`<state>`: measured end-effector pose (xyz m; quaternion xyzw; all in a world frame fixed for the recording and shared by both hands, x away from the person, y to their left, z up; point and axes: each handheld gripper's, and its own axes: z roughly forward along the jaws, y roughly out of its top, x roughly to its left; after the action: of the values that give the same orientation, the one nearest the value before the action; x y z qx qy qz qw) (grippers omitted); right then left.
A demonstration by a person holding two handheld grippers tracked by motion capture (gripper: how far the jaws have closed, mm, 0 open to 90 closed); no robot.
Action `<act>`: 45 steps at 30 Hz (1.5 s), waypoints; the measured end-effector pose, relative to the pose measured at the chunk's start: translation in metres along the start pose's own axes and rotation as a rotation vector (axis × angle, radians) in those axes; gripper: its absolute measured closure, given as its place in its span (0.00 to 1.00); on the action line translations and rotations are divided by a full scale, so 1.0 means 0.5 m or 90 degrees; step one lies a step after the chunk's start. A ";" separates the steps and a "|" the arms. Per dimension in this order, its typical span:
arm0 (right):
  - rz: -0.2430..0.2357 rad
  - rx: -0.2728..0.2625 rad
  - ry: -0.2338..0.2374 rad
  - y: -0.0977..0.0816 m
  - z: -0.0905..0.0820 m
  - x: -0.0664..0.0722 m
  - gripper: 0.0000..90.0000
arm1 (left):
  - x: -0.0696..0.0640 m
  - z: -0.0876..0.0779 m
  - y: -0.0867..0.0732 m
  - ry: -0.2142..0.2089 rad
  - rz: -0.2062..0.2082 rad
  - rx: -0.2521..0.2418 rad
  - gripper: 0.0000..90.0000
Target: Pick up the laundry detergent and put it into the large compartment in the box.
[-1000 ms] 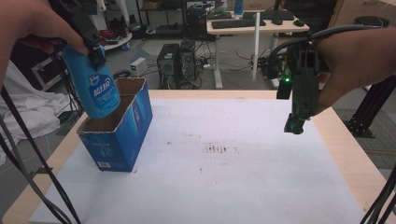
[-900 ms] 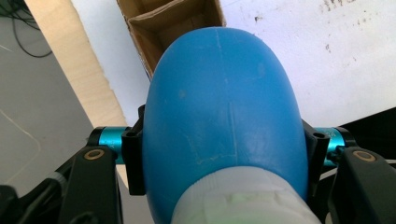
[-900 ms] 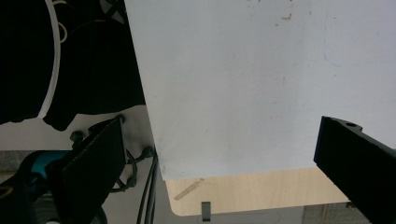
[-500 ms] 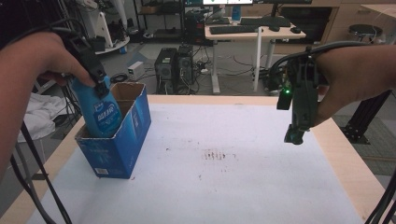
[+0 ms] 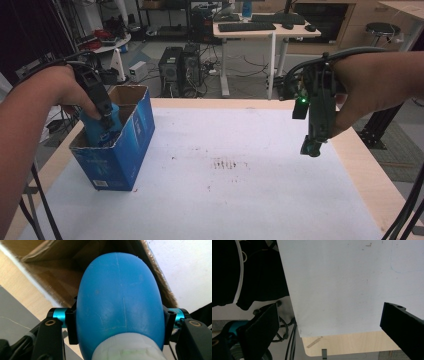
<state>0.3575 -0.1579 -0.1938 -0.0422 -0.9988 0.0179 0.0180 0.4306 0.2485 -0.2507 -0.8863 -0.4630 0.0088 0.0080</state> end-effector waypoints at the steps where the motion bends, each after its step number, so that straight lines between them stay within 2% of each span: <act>1: -0.002 0.001 0.000 0.001 0.002 -0.001 0.02 | 0.001 0.005 0.001 -0.002 0.003 -0.001 0.42; 4: -0.001 0.002 0.002 0.005 0.008 -0.003 0.02 | 0.003 0.015 0.002 -0.008 0.004 0.000 0.42; 9: -0.006 0.000 0.003 0.011 0.010 -0.005 0.02 | 0.005 0.037 0.005 0.001 0.041 0.005 0.42; 15: -0.006 0.007 0.005 0.015 0.013 -0.007 0.02 | 0.006 0.060 0.005 -0.001 0.053 0.002 0.42; 17: -0.010 0.002 0.005 0.016 0.012 -0.007 0.02 | 0.007 0.066 0.006 0.001 0.069 0.011 0.42; 20: -0.008 0.003 0.005 0.017 0.012 -0.007 0.02 | 0.007 0.075 0.005 0.001 0.079 0.015 0.42; 23: -0.011 0.008 0.006 0.019 0.014 -0.007 0.02 | 0.008 0.085 0.002 -0.005 0.082 0.006 0.42; 24: -0.011 0.008 0.006 0.019 0.014 -0.007 0.02 | 0.012 0.084 0.001 -0.006 0.091 0.003 0.42; 25: -0.012 0.006 0.006 0.019 0.014 -0.007 0.02 | 0.012 0.085 0.000 -0.010 0.084 -0.007 0.42; 28: -0.009 0.007 0.005 0.020 0.014 -0.006 0.02 | 0.014 0.085 -0.001 -0.011 0.097 -0.004 0.42; 35: -0.010 0.004 0.005 0.021 0.012 -0.004 0.02 | 0.013 0.087 0.000 -0.012 0.090 -0.009 0.41; 39: -0.009 0.003 0.003 0.018 0.011 -0.004 0.02 | 0.014 0.084 0.001 -0.022 0.090 -0.010 0.41; 40: -0.010 0.002 0.003 0.017 0.011 -0.005 0.02 | 0.012 0.084 0.000 -0.024 0.075 -0.018 0.41; 42: -0.006 0.001 0.000 0.014 0.009 -0.004 0.02 | 0.014 0.081 0.000 -0.020 0.071 -0.011 0.38; 44: -0.007 0.001 -0.001 0.012 0.009 -0.004 0.02 | 0.014 0.075 -0.002 -0.026 0.061 -0.017 0.38; 45: -0.005 0.000 -0.001 0.011 0.009 -0.004 0.02 | 0.014 0.071 -0.003 -0.025 0.065 -0.015 0.37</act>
<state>0.3598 -0.1527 -0.1985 -0.0384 -0.9990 0.0175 0.0174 0.4326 0.2553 -0.2862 -0.9083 -0.4176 0.0210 -0.0118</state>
